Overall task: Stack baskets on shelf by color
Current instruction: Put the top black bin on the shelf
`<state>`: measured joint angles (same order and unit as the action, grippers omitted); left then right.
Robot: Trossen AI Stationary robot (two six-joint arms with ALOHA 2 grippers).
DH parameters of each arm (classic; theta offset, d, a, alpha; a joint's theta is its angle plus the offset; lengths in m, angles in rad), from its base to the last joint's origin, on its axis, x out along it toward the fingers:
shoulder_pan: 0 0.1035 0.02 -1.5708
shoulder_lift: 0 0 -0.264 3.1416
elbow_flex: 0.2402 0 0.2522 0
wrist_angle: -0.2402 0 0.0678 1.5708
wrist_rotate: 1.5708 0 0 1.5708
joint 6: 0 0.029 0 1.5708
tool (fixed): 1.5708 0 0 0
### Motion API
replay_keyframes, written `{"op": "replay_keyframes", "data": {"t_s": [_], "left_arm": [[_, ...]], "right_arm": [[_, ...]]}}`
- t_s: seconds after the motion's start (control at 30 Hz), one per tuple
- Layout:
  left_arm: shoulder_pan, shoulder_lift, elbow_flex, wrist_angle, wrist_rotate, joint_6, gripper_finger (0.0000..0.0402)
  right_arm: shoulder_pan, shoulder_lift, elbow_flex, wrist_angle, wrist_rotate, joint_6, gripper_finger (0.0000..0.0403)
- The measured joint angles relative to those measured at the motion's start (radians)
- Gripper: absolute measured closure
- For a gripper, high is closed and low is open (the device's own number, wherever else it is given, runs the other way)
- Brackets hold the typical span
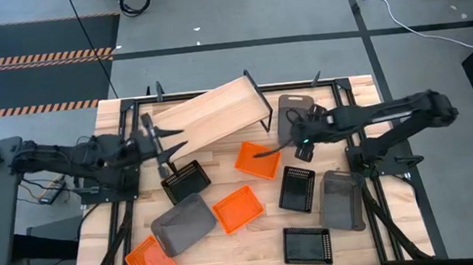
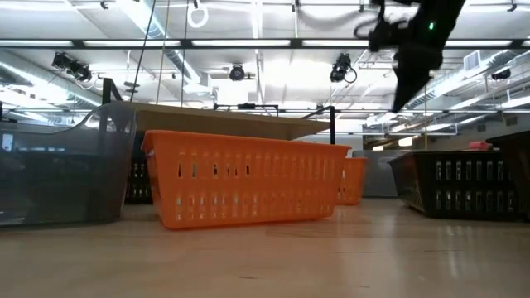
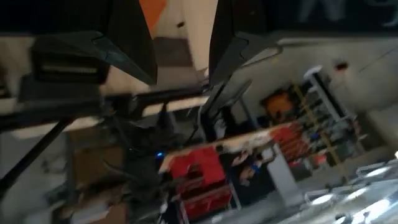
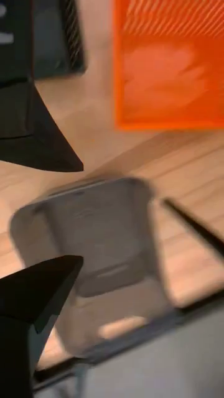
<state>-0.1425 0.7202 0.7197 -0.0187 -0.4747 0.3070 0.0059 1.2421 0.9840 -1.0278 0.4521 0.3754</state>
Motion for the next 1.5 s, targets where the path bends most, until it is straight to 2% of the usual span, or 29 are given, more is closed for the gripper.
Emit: {"op": "replay_keyframes", "data": {"t_s": [0.07,0.17,0.37,0.63,0.87,1.07,1.37,1.5], "left_arm": [[0.027,0.046,0.039,-0.038,0.001,-0.032,0.025],[0.052,0.091,0.034,-0.085,0.046,-0.081,0.0253],[0.075,0.126,0.026,-0.124,0.059,-0.178,0.0254],[0.02,0.131,0.026,-0.137,0.079,-0.296,0.0253],[-0.045,0.131,0.026,-0.137,0.08,-0.35,0.0253],[-0.096,0.131,0.026,-0.14,0.079,-0.392,0.0253],[-0.126,0.131,0.026,-0.153,0.079,-0.402,0.0253],[-0.126,0.131,0.026,-0.152,0.079,-0.406,0.0253]], "right_arm": [[-0.005,0.052,0.0,-0.051,0.0,0.013,0.016],[-0.016,0.101,0.0,-0.079,-0.004,-0.005,0.0159],[-0.063,0.128,-0.02,0.027,-0.059,-0.095,0.0173],[-0.162,0.132,-0.123,0.152,-0.133,-0.237,0.0187],[-0.222,0.131,-0.197,0.248,-0.141,-0.324,0.0197],[-0.227,0.131,-0.215,0.272,-0.149,-0.378,0.0254],[-0.235,0.131,-0.215,0.269,-0.195,-0.484,0.0385],[-0.256,0.131,-0.189,0.219,-0.171,-0.482,0.0388]]}}
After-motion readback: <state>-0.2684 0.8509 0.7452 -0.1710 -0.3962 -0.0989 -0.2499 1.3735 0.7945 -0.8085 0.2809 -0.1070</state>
